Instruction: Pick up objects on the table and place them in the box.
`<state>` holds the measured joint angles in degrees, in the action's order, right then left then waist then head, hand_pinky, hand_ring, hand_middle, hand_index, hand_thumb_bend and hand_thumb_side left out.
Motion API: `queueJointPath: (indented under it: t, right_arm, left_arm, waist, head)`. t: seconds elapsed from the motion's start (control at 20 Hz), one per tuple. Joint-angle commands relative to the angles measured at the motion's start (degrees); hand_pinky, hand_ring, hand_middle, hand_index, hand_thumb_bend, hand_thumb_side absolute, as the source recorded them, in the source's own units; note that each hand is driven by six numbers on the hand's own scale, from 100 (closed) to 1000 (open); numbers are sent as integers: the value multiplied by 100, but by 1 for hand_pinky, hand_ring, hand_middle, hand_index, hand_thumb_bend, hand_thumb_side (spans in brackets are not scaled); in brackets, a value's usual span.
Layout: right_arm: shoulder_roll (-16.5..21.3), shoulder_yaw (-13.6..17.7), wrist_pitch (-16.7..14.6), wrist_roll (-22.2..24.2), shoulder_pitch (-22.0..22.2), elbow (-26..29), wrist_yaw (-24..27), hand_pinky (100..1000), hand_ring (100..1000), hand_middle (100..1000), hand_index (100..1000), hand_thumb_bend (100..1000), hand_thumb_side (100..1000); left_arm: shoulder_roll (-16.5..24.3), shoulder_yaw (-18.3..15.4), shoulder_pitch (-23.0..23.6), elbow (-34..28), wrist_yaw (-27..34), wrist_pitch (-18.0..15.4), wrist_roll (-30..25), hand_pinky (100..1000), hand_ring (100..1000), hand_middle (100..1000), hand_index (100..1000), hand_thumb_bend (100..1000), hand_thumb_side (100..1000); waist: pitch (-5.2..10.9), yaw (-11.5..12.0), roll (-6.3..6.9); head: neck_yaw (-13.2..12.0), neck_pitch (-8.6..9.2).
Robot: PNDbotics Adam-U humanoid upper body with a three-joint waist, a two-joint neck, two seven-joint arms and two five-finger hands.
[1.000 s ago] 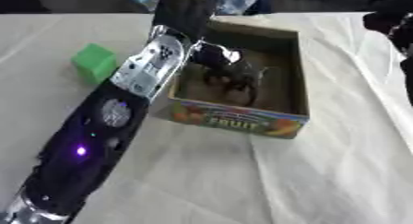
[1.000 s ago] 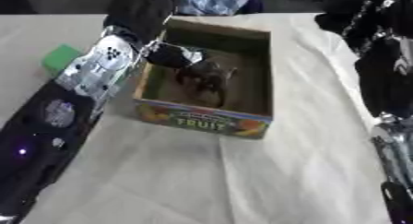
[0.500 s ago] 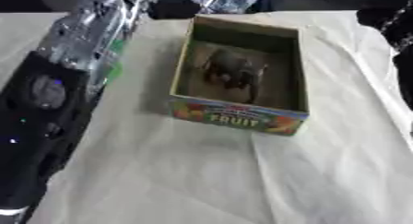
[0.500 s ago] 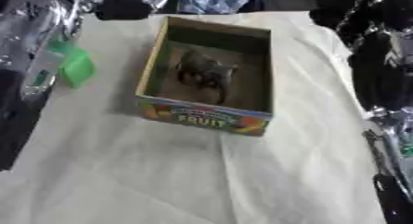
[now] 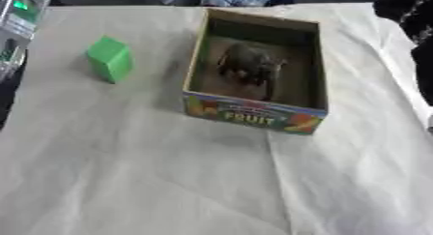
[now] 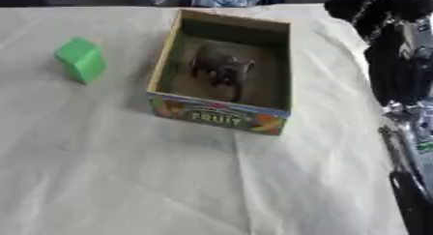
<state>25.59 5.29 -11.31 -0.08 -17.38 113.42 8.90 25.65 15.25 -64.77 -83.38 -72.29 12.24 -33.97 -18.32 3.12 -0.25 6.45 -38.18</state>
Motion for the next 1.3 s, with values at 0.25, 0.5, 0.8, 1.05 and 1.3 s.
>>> queueJointPath:
  t: [0.25, 0.5, 0.8, 1.05, 1.3]
  right_arm:
    - [201, 69, -20, -24, 10, 117, -98, 808, 740, 703, 968, 393, 1000]
    - [213, 71, -16, -18, 35, 117, -133, 808, 740, 702, 968, 392, 1000]
    - [217, 60, -22, -12, 35, 117, -143, 808, 740, 702, 968, 391, 1000]
    - [213, 53, -17, -10, 32, 117, -130, 807, 740, 701, 967, 392, 1000]
    - [203, 48, 14, -2, 42, 117, -128, 807, 740, 700, 968, 394, 1000]
  left_arm:
    - [660, -162, 38, 444, 623, -579, -614, 690, 856, 1000, 850, 602, 851]
    - [1139, -249, 135, 430, 1796, -722, -1229, 698, 862, 1000, 856, 645, 798]
    - [1372, -155, 222, 415, 2530, -281, -1762, 708, 866, 1000, 874, 856, 980]
    - [1369, -86, 223, 586, 2109, 64, -1799, 693, 855, 1000, 856, 939, 1000]
    - [1279, 15, 216, 716, 1988, 379, -1800, 683, 847, 1000, 856, 930, 1000]
  waist:
    - [111, 31, 2]
    - [86, 62, 7]
    - [83, 68, 2]
    - [92, 74, 0]
    - [99, 84, 14]
  head:
    - [48, -6]
    - [70, 24]
    - [42, 55]
    - [35, 78]
    - [26, 67]
